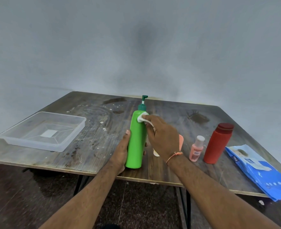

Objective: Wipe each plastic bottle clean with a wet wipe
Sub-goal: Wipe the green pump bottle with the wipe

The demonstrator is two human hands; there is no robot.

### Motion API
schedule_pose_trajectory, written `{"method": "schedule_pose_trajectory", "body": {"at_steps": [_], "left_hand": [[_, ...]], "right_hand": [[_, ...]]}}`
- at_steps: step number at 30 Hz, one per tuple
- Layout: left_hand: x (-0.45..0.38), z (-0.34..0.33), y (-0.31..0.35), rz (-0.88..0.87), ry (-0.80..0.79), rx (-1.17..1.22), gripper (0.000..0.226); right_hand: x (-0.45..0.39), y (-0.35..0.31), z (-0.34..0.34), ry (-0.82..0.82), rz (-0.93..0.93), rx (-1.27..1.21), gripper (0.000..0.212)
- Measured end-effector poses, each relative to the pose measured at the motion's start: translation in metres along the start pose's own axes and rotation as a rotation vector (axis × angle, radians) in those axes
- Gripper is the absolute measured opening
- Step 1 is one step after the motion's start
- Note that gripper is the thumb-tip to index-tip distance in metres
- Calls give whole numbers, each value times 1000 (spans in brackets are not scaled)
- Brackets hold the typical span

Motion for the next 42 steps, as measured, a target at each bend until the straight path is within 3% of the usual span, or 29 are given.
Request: {"method": "schedule_pose_trajectory", "body": {"at_steps": [6,15,19,28,33,38,42], "left_hand": [[-1,-2,1,-5,-14,1,75],[-1,3,0,34,72,27,82],[1,-1,-2,20,63,6,73],[0,-2,-2,-28,-15,-82,81],[0,-1,1,-25,28,-66,78],[-3,5,-1,17,61,-54,87],[-3,6,-2,10,63,-60,85]], "right_hand": [[10,-3,-4,0,12,-20,28],[93,-9,1,-233,53,20,30],[65,-11,3,-159,33,53,25],[2,-2,-2,7,-94,-28,20],[48,-7,-3,-111,-81,-49,27],[109,-12,5,-267,8,19,22],[99,-7,7,-320,5,49,24]]}}
Point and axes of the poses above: each hand's wrist, its own x-axis away from the middle knuckle, its own z-axis out of the back of the hand, y = z × x, the point moved 2 cm from there along -x, towards the middle knuckle, and after that the axes turned 1 degree about -z, right-handed, at the moved point
